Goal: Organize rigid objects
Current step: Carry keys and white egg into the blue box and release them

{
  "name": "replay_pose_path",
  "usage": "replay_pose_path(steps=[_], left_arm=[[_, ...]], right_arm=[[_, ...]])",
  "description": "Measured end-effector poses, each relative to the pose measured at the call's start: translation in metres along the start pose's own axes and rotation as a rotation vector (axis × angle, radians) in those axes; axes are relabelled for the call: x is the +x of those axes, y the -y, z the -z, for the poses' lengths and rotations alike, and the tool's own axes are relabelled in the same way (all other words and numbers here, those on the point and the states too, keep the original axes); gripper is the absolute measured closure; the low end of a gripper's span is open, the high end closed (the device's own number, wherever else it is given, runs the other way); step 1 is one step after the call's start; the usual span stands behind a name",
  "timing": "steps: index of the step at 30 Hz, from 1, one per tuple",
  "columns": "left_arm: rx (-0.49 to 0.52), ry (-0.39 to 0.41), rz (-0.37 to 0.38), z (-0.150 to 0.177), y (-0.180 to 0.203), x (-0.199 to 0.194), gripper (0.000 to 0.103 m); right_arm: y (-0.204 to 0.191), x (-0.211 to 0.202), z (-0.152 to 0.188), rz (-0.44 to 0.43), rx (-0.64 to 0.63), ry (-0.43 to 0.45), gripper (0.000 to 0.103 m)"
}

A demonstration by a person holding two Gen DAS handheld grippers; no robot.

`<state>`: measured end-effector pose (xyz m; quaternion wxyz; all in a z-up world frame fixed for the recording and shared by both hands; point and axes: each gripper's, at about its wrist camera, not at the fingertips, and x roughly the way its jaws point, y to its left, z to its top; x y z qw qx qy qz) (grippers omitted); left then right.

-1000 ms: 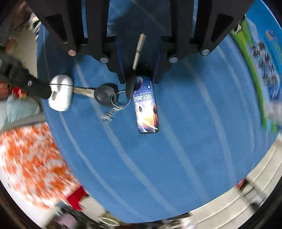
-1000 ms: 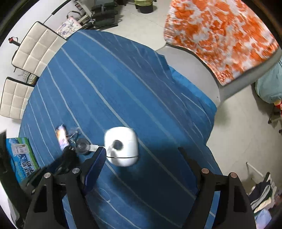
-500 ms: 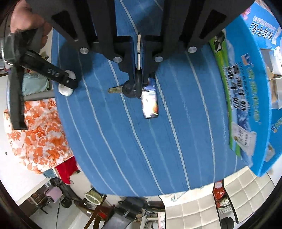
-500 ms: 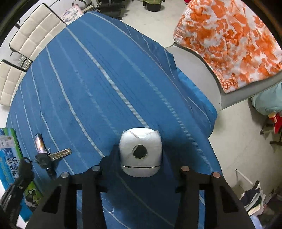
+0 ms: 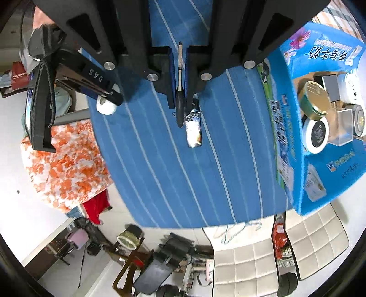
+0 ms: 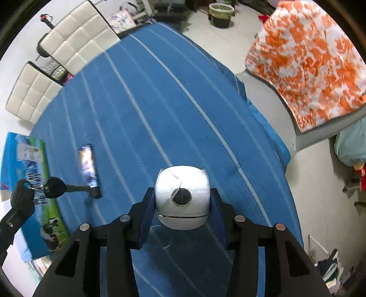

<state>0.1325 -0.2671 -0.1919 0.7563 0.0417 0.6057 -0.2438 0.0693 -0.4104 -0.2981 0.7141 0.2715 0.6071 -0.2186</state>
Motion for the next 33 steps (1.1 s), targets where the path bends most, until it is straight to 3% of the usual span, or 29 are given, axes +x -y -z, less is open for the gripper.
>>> replay_pose_path(steps=[10, 18, 26, 33], left_arm=[[-0.038, 0.162, 0.038, -0.008, -0.025, -0.085, 0.098], [-0.121, 0.262, -0.045, 0.002, -0.087, -0.142, 0.098], [-0.210, 0.281, -0.146, 0.032, -0.163, -0.174, 0.098], [-0.266, 0.215, -0.187, 0.058, -0.207, -0.153, 0.098]], right_arm=[[-0.060, -0.094, -0.005, -0.096, -0.107, 0.125, 0.054], [-0.155, -0.163, 0.017, -0.202, -0.254, 0.209, 0.054], [-0.245, -0.163, 0.057, -0.254, -0.386, 0.177, 0.054], [-0.302, -0.121, 0.092, -0.227, -0.482, 0.101, 0.054]])
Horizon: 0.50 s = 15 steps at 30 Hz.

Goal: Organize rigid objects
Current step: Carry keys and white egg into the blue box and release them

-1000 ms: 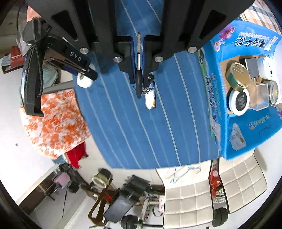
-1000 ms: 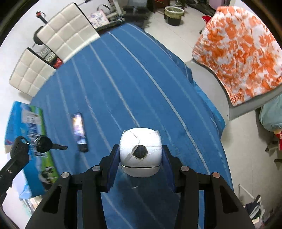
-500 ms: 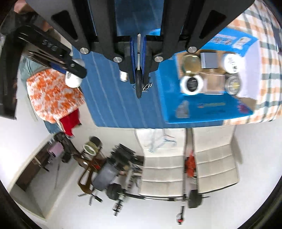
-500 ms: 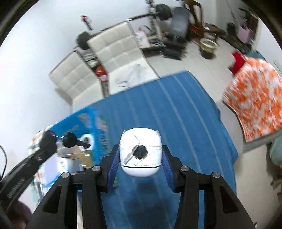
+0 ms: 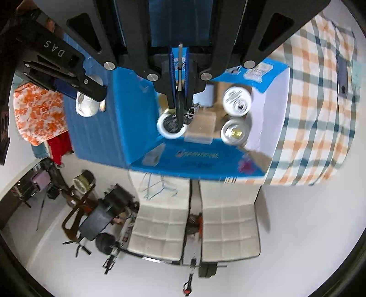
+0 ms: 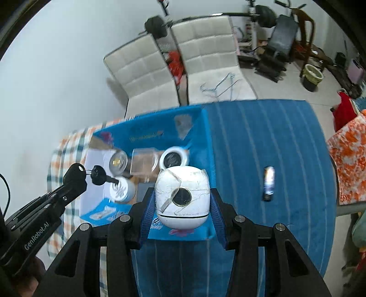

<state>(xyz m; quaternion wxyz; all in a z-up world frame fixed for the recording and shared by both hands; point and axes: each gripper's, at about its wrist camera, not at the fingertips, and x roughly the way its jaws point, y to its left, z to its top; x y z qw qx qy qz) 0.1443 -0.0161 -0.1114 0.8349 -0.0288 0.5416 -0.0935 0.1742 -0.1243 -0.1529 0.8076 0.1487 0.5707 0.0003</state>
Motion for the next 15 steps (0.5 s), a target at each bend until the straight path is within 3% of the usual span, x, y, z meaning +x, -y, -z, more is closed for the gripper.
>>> replay_pose_path(steps=[15], left_arm=[[-0.001, -0.140, -0.060, 0.028, -0.038, 0.072, 0.098]], right_arm=[[-0.010, 0.102, 0.024, 0.098, -0.018, -0.139, 0.054]])
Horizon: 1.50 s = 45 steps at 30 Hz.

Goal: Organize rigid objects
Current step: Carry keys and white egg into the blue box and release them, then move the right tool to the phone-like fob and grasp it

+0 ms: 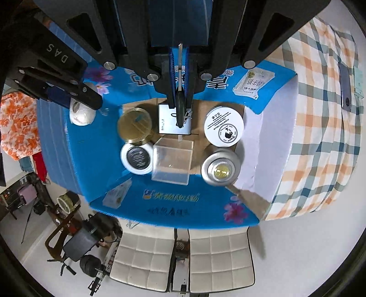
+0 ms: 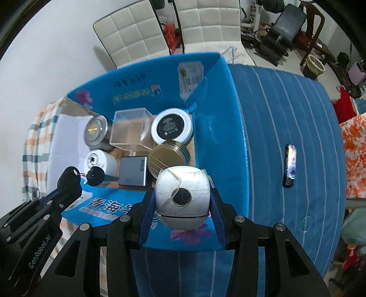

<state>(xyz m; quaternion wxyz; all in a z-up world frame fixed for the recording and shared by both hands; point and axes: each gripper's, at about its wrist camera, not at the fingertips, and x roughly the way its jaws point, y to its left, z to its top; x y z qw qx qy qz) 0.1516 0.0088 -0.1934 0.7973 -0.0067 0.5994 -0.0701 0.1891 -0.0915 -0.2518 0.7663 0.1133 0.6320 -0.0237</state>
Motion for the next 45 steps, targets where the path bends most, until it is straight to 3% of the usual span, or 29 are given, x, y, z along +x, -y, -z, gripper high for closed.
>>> replay_pose_path(steps=[9, 20, 29, 35, 37, 39, 41, 44, 45], left_arm=[[-0.018, -0.083, -0.024, 0.001, -0.015, 0.046, 0.098], [-0.027, -0.131, -0.040, 0.006, -0.021, 0.065, 0.098], [-0.052, -0.162, -0.051, 0.006, -0.031, 0.066, 0.097], [-0.060, -0.170, -0.070, 0.004, -0.038, 0.055, 0.097], [-0.061, -0.161, -0.077, 0.001, -0.041, 0.043, 0.090], [-0.062, -0.147, -0.086, -0.002, -0.041, 0.034, 0.060], [-0.062, -0.134, -0.097, -0.004, -0.038, 0.026, 0.042], [-0.052, -0.117, -0.107, -0.009, -0.031, 0.013, 0.014], [-0.046, -0.110, -0.113, -0.010, -0.025, 0.009, 0.012]], right_arm=[[-0.010, 0.036, -0.007, 0.056, -0.021, -0.046, 0.054], [-0.014, 0.066, -0.009, 0.075, -0.029, -0.120, 0.054], [-0.014, 0.075, -0.008, 0.087, -0.019, -0.165, 0.054], [-0.013, 0.064, -0.011, 0.085, -0.005, -0.147, 0.053], [-0.013, 0.054, -0.012, 0.087, -0.010, -0.131, 0.053], [-0.013, 0.045, -0.013, 0.079, -0.011, -0.119, 0.051], [-0.011, 0.036, -0.012, 0.064, -0.004, -0.116, 0.045], [-0.005, 0.018, -0.012, 0.038, 0.009, -0.099, 0.030], [-0.003, 0.011, -0.011, 0.050, 0.015, -0.088, 0.023]])
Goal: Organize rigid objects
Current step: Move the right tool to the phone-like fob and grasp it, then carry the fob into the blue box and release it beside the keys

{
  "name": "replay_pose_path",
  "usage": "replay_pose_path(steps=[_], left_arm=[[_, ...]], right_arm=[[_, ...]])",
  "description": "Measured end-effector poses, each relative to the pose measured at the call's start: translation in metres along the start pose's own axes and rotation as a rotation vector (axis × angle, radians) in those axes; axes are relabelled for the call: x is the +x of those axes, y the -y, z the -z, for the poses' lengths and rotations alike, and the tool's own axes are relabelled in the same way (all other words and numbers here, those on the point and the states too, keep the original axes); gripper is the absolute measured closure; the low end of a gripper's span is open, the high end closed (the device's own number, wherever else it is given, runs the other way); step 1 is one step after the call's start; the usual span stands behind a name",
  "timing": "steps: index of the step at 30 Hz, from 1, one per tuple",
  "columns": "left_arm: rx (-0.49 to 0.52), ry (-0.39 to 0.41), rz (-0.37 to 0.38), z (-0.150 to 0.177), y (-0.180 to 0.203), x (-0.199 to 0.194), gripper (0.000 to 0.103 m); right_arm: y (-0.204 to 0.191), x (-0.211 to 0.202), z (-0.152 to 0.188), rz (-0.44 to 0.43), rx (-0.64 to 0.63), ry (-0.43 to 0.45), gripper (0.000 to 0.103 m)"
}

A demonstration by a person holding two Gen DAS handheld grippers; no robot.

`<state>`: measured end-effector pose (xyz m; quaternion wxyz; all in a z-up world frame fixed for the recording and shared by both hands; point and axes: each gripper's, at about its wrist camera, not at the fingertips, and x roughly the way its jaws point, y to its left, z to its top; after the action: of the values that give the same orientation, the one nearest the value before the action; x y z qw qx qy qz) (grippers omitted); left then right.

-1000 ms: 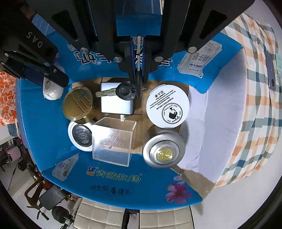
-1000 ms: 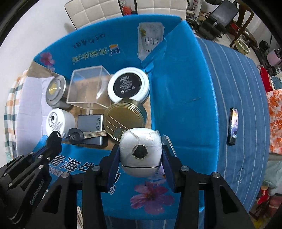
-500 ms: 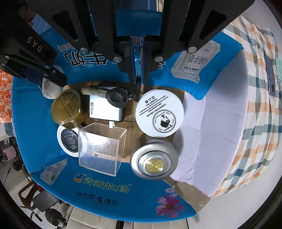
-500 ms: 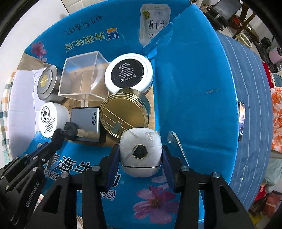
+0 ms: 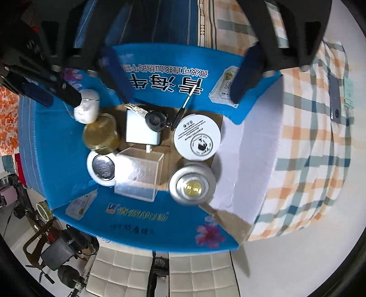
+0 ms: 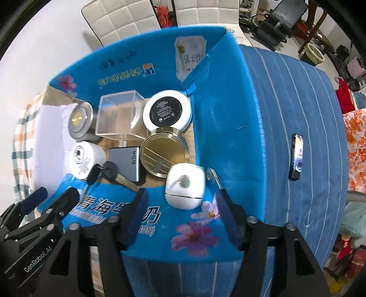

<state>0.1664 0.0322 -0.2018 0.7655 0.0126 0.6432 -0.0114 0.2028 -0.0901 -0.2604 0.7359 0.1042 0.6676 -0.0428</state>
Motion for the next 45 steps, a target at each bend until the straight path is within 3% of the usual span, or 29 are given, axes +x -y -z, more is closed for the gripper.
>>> replay_pose_path(steps=[3, 8, 13, 21, 29, 32, 33, 38, 40, 45], left_arm=[[0.010, 0.031, 0.007, -0.004, 0.008, -0.019, 0.007], [0.030, 0.083, 0.035, -0.015, 0.026, -0.045, 0.007], [0.048, 0.096, 0.050, -0.026, 0.053, -0.039, 0.007], [0.066, 0.031, 0.067, -0.035, 0.096, 0.011, 0.007], [0.049, -0.017, 0.061, -0.029, 0.114, 0.039, 0.007], [0.041, -0.023, 0.059, -0.030, 0.114, 0.042, 0.007], [0.040, -0.025, 0.058, -0.030, 0.114, 0.043, 0.007], [0.041, -0.024, 0.053, -0.033, 0.117, 0.042, 0.007], [0.043, -0.024, 0.057, -0.034, 0.117, 0.041, 0.007], [0.063, -0.016, 0.051, -0.034, 0.117, 0.035, 0.007]], right_arm=[[0.013, -0.019, 0.002, -0.030, 0.020, 0.021, 0.018], [0.042, -0.053, 0.002, -0.037, 0.082, 0.087, 0.017], [0.091, -0.066, -0.006, 0.039, 0.174, 0.135, 0.017], [0.176, -0.001, -0.022, 0.111, 0.338, 0.042, 0.017], [0.201, 0.070, -0.042, 0.146, 0.333, -0.055, 0.019], [0.204, 0.092, -0.046, 0.150, 0.328, -0.101, 0.032], [0.206, 0.101, -0.046, 0.142, 0.332, -0.130, 0.042], [0.203, 0.099, -0.047, 0.143, 0.333, -0.111, 0.051], [0.199, 0.096, -0.048, 0.148, 0.328, -0.116, 0.073], [0.184, 0.090, -0.047, 0.148, 0.329, -0.122, 0.076]])
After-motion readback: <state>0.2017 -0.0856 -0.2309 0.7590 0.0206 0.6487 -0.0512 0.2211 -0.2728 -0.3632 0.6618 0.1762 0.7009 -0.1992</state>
